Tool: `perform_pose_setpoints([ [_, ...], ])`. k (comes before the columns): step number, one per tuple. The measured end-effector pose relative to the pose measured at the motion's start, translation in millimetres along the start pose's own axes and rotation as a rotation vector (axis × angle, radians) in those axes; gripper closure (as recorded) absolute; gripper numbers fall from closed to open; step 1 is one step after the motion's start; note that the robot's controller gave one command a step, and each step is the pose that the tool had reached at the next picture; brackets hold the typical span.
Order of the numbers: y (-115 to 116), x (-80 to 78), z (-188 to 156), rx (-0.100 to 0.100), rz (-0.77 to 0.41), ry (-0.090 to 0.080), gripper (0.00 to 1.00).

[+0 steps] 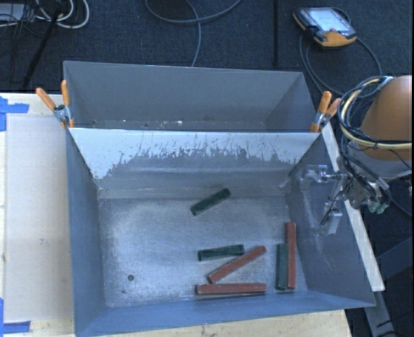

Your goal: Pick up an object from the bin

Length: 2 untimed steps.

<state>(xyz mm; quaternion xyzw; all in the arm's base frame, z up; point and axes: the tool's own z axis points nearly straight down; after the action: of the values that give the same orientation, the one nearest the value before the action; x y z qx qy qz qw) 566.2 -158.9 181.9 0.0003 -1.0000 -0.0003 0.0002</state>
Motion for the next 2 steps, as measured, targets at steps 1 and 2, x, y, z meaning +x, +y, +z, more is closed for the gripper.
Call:
perform_pose_setpoints([
  [1,7.4,6.4,55.3,0.001,0.060,-0.006,0.00],
  [2,28.2,21.6,109.0,0.000,0.097,0.000,0.00],
])
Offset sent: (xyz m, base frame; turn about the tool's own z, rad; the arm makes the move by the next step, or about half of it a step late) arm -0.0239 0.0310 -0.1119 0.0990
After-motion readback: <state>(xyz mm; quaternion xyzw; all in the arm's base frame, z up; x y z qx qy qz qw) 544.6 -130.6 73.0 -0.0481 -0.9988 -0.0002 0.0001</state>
